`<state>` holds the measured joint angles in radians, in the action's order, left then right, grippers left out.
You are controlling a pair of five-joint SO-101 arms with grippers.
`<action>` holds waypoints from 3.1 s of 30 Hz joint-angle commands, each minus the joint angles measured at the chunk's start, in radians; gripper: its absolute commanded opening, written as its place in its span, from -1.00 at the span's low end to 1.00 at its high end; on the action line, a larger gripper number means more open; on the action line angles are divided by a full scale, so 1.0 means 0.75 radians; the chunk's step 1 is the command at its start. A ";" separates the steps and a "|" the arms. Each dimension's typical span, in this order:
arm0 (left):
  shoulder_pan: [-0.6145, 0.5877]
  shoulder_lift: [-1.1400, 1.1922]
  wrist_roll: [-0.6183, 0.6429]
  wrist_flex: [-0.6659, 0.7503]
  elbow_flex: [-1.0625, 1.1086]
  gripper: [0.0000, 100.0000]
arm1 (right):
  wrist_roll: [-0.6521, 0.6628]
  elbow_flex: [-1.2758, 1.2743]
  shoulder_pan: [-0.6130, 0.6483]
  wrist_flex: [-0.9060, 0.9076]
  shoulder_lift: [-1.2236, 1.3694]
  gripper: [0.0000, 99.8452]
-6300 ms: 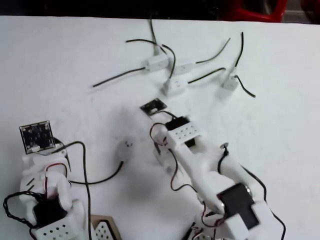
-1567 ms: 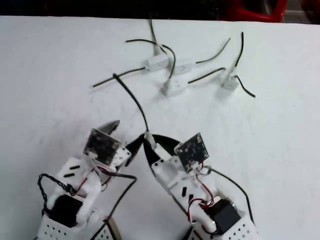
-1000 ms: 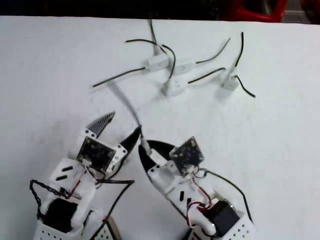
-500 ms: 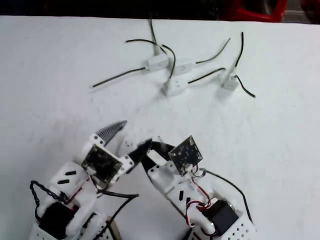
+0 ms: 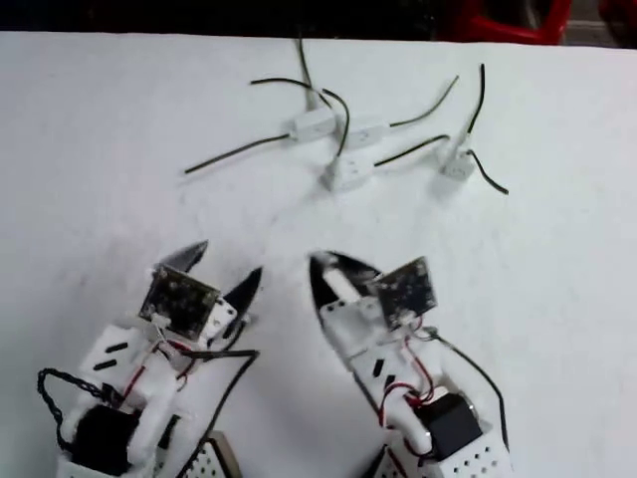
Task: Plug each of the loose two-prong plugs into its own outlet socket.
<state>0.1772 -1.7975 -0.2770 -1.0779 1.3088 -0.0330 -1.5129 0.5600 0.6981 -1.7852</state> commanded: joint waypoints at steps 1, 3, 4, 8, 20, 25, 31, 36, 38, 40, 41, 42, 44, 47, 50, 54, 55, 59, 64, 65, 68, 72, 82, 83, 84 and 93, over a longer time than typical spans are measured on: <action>-0.028 0.418 -0.010 -0.023 -0.155 -0.40 | -0.039 0.002 -0.128 -0.087 -0.005 -0.97; -0.019 0.615 -0.010 -0.053 -0.245 -0.39 | -0.084 -0.027 -0.199 -0.152 -0.005 -0.97; -0.017 0.717 -0.010 -0.070 -0.295 -0.39 | -0.094 -0.039 -0.236 -0.189 -0.005 -0.97; 0.040 1.085 -0.037 -0.104 -0.448 -0.40 | -0.102 -0.086 -0.365 -0.318 -0.005 -0.97; 0.179 1.787 0.051 -0.092 -0.708 -0.51 | -0.102 -0.110 -0.443 -0.384 -0.005 -0.97; 0.171 2.006 0.074 -0.025 -0.765 -0.51 | -0.102 -0.113 -0.443 -0.384 -0.005 -0.97; 0.136 2.237 0.074 0.139 -0.773 -0.43 | -0.100 -0.113 -0.443 -0.375 -0.005 -0.97; -0.075 2.270 0.051 0.106 -0.882 -0.38 | -0.100 -0.115 -0.443 -0.373 -0.005 -0.97; -0.181 2.270 -0.039 0.104 -0.904 -0.38 | -0.098 -0.115 -0.443 -0.373 -0.005 -0.97; -0.281 2.270 -0.117 0.104 -0.923 -0.38 | -0.096 -0.115 -0.443 -0.373 -0.005 -0.97; -0.326 2.268 -0.139 0.104 -0.933 -0.38 | -0.096 -0.115 -0.439 -0.373 -0.005 -0.97; -0.373 2.266 -0.162 0.104 -0.949 -0.38 | -0.094 -0.115 -0.437 -0.373 -0.005 -0.97; -0.451 2.262 -0.192 0.104 -0.990 -0.38 | -0.092 -0.115 -0.435 -0.373 -0.005 -0.97; -0.519 2.266 -0.231 0.076 -1.062 -0.38 | -0.092 -0.115 -0.435 -0.373 -0.005 -0.97; -0.529 2.262 -0.252 -0.023 -1.144 -0.38 | -0.092 -0.115 -0.435 -0.373 -0.005 -0.97; -0.478 2.258 -0.268 -0.227 -1.289 -0.39 | -0.092 -0.115 -0.433 -0.373 -0.005 -0.97; -0.457 2.258 -0.266 -0.276 -1.326 -0.39 | -0.092 -0.115 -0.433 -0.373 -0.005 -0.97; -0.345 2.270 -0.260 -0.350 -1.367 -0.39 | -0.092 -0.115 -0.433 -0.373 -0.005 -0.97; -0.326 2.272 -0.170 -0.209 -1.268 -0.39 | -0.092 -0.115 -0.437 -0.373 -0.005 -0.97; -0.345 2.272 -0.170 -0.166 -1.244 -0.39 | -0.092 -0.115 -0.437 -0.373 -0.005 -0.97; -0.384 2.272 -0.180 -0.084 -1.205 -0.39 | -0.090 -0.115 -0.437 -0.373 -0.005 -0.97; -0.406 2.278 -0.196 -0.070 -1.193 -0.39 | -0.090 -0.115 -0.435 -0.371 -0.005 -0.97; -0.398 2.697 -0.219 -0.102 -1.373 -0.40 | -0.090 -0.115 -0.437 -0.371 -0.005 -0.97; -0.390 2.736 -0.219 -0.108 -1.397 -0.43 | -0.090 -0.115 -0.437 -0.371 -0.005 -0.97; -0.371 2.769 -0.219 -0.115 -1.418 -0.46 | -0.090 -0.115 -0.437 -0.371 -0.005 -0.97; -0.103 2.798 -0.125 -0.135 -1.428 -0.61 | -0.090 -0.115 -0.441 -0.371 -0.005 -0.97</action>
<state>0.0115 0.3046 -0.4212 -1.1745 0.2839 -0.1020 -1.6049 0.2409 0.4312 -1.7852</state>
